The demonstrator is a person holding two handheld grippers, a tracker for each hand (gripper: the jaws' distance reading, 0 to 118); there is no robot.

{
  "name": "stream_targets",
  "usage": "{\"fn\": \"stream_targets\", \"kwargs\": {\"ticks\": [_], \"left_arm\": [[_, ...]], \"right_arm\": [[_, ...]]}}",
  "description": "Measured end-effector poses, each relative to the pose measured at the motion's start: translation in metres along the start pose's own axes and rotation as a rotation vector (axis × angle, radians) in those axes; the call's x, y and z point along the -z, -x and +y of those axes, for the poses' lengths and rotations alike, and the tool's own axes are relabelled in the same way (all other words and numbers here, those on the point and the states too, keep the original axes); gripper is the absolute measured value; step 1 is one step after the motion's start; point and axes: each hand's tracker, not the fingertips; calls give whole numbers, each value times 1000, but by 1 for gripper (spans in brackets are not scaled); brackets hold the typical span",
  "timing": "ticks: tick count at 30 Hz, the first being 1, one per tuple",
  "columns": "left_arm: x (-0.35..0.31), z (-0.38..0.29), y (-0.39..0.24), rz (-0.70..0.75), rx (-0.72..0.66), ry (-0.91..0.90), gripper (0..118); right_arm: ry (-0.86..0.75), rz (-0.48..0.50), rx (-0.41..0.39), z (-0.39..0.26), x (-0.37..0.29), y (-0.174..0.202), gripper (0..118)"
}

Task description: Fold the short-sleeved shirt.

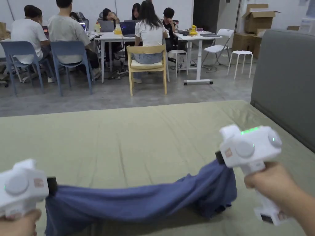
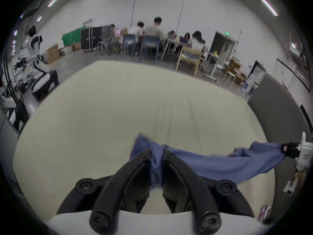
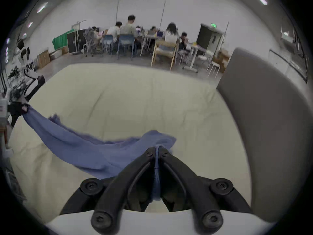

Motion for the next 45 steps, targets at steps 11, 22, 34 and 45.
{"fn": "stream_targets", "kwargs": {"ticks": [11, 22, 34, 45], "left_arm": [[-95, -159, 68, -83, 3, 2, 11], [-215, -282, 109, -129, -109, 205, 11], [-147, -340, 125, -21, -84, 504, 11], [-204, -312, 128, -47, -43, 270, 118]], "right_arm": [[65, 126, 48, -202, -90, -12, 4], [226, 180, 44, -330, -191, -30, 4], [577, 141, -37, -389, -130, -9, 4], [398, 225, 146, -354, -183, -18, 115]]}}
